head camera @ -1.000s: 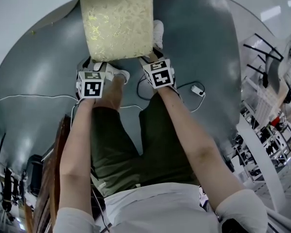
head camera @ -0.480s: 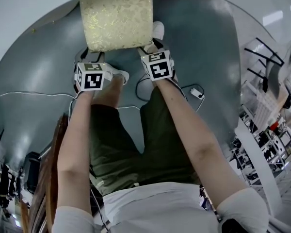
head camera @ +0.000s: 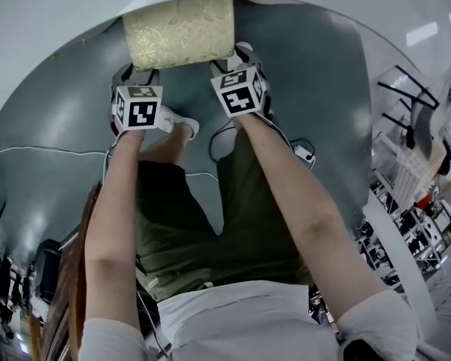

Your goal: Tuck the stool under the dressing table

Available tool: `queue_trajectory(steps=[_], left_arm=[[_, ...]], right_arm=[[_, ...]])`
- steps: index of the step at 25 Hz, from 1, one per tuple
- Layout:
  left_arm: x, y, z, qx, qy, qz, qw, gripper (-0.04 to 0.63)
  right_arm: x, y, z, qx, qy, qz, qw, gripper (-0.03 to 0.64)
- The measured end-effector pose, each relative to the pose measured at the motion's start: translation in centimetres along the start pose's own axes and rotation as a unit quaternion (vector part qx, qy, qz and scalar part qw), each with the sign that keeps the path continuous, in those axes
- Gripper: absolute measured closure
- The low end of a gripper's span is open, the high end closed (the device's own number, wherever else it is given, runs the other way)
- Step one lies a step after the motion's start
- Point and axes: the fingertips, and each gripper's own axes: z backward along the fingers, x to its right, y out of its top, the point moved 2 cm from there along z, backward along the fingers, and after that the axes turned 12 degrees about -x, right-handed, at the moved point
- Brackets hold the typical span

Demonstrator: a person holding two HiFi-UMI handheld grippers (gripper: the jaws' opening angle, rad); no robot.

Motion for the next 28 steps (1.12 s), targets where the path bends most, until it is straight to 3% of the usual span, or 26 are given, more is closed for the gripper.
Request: queue_trajectory(steps=[13,28], left_arm=[[-3.8,4.3,-0.1,0.032,0.032,0.013,0.9989,0.353],[-7.8,11.2,-0.9,0.070,0.101,0.022,0.9921,0.353]], right_arm=[[1.9,6.2,-0.8,0.026,-0.029,0.032,0.999,0.331],[6.1,14.2,-2.2,0.077,-0.082,0.084,0.990,0.324]])
